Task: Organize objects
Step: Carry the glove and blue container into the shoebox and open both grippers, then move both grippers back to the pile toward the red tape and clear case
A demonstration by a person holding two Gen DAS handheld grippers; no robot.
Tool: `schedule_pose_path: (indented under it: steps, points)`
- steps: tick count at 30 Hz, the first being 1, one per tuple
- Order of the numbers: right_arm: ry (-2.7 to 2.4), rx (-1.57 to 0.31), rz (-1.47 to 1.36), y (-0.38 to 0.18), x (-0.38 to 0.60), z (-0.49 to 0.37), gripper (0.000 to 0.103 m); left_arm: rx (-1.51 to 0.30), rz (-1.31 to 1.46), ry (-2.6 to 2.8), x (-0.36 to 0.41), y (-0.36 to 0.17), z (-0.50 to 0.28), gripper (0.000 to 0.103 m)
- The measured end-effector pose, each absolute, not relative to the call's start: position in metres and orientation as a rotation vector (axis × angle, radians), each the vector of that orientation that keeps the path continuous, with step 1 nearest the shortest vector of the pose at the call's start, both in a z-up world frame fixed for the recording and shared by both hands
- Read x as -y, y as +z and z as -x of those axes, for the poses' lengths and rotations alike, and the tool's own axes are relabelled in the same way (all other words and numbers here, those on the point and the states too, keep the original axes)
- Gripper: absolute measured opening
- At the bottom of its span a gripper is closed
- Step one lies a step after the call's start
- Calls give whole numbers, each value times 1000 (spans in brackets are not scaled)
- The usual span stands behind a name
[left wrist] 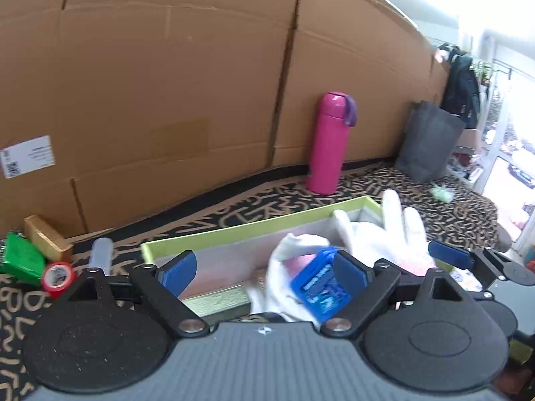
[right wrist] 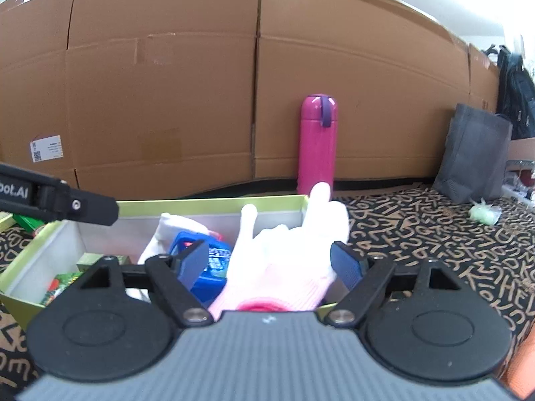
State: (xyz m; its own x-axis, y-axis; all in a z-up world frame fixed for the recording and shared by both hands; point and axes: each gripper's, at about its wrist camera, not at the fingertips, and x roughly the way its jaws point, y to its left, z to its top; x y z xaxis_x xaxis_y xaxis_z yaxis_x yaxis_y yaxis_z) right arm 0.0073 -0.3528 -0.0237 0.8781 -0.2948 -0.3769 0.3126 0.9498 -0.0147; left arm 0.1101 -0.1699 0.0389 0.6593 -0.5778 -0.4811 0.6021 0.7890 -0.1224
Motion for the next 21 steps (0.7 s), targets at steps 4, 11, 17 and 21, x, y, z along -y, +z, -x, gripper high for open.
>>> schedule_pose_path:
  steps: [4,11,17,21]
  points:
    - [-272,-455,-135,-27,360,-18,91,-516,-54,-630,158,42,-108,92]
    - [-257,-406,-140,-11,343,-7,103,-518,-54,-587,141,46,-109,92]
    - [-213,-335,-31,11,311,-1,103,-515,-28,-568,121,49,-106,92]
    - [-156,-326,8,17,290,-3,103,-525,-15,-536,105,51,-106,92]
